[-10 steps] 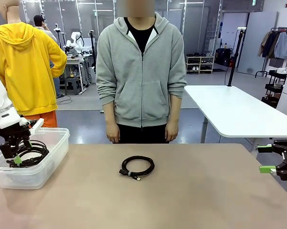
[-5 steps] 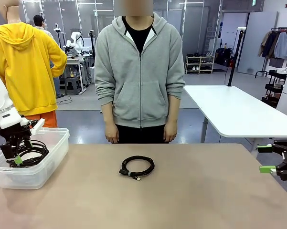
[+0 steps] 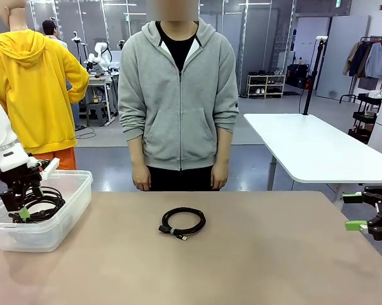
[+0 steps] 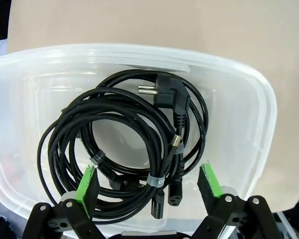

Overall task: Organize and store the cables.
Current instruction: Place the USB Extension Cable into the Organizing box.

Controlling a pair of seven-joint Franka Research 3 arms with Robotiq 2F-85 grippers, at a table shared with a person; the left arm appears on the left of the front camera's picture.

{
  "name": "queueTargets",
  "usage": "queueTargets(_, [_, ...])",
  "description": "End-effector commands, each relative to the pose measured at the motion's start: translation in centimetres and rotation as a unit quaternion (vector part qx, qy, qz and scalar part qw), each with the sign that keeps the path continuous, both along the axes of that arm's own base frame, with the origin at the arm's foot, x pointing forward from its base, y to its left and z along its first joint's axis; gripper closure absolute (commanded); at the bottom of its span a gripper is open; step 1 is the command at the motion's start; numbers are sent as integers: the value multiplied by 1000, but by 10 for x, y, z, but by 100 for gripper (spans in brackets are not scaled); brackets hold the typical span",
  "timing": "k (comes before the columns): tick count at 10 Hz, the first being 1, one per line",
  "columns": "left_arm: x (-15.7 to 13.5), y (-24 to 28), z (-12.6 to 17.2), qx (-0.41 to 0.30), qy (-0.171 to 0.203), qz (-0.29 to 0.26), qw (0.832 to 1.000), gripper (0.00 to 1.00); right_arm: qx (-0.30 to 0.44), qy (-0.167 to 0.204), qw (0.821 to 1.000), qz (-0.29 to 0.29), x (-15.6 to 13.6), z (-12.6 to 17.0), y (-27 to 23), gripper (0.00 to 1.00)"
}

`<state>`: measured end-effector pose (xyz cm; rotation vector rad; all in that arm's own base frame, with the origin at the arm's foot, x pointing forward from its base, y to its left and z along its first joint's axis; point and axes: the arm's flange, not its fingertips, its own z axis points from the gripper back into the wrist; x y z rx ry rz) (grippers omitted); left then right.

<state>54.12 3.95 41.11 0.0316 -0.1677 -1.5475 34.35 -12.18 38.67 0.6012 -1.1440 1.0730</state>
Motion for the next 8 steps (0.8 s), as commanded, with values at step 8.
queueTargets(8, [-19, 8, 81, -61, -28, 110, 992, 0, 7, 7, 1000, -9, 1, 5, 3, 0])
